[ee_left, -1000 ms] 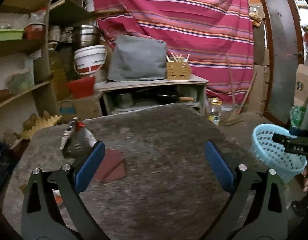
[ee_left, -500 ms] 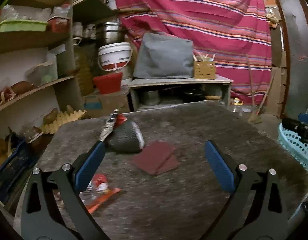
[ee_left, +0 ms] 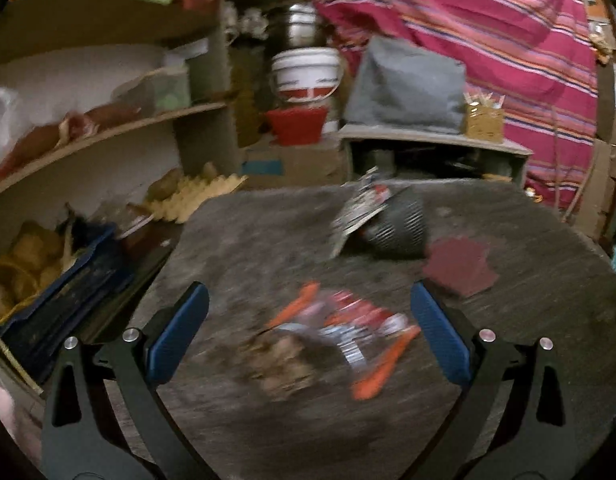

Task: Collect trash
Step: 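Grasp the orange snack wrapper with the left tool while the right tool grasps the red sponge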

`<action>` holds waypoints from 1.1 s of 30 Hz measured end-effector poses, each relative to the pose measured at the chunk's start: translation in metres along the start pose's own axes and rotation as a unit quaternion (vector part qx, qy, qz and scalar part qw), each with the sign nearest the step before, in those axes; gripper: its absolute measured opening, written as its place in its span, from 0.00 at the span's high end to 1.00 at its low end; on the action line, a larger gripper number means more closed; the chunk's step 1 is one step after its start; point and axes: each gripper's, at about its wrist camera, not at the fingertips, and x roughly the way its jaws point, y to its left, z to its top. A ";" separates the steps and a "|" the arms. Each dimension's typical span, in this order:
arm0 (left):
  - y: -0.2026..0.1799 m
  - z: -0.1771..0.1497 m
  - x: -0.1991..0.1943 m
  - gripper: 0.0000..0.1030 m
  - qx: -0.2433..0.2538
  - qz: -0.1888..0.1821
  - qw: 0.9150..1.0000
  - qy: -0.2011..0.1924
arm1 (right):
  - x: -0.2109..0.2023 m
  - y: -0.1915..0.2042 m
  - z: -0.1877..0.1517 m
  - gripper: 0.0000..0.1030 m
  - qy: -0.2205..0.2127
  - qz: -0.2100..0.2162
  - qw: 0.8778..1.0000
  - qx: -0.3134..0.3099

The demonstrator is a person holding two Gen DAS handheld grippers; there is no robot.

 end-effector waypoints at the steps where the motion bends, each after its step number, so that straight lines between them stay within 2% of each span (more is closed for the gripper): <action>1: 0.006 -0.002 0.002 0.05 -0.002 0.003 1.000 0.007 | 0.001 0.005 0.001 0.04 -0.002 0.000 1.000 0.000; 5: 0.032 -0.015 0.016 0.05 0.000 0.020 0.999 0.031 | 0.010 0.032 0.001 0.04 -0.003 -0.011 1.000 -0.025; 10: 0.047 -0.018 0.033 0.05 -0.016 0.003 0.999 0.050 | 0.024 0.063 -0.001 0.04 0.011 0.000 0.999 -0.046; 13: 0.041 -0.013 0.037 0.06 -0.011 -0.009 0.999 0.049 | 0.034 0.071 -0.002 0.04 0.030 0.002 0.999 -0.037; 18: 0.016 -0.010 0.044 0.06 0.025 -0.026 0.998 0.049 | 0.047 0.074 -0.003 0.04 0.047 0.004 0.999 -0.025; 21: 0.000 -0.011 0.054 0.14 0.041 -0.052 0.995 0.070 | 0.053 0.074 -0.003 0.04 0.055 0.001 0.998 -0.019; 25: -0.018 -0.010 0.064 0.42 0.067 -0.060 0.992 0.084 | 0.060 0.077 -0.002 0.04 0.060 0.006 0.998 -0.014; 29: -0.021 -0.003 0.063 0.47 0.054 -0.074 0.993 0.079 | 0.066 0.084 -0.001 0.04 0.058 0.012 0.998 -0.021; 33: -0.025 0.009 0.062 0.48 0.057 -0.074 0.994 0.061 | 0.076 0.097 0.001 0.04 0.058 0.018 0.997 -0.038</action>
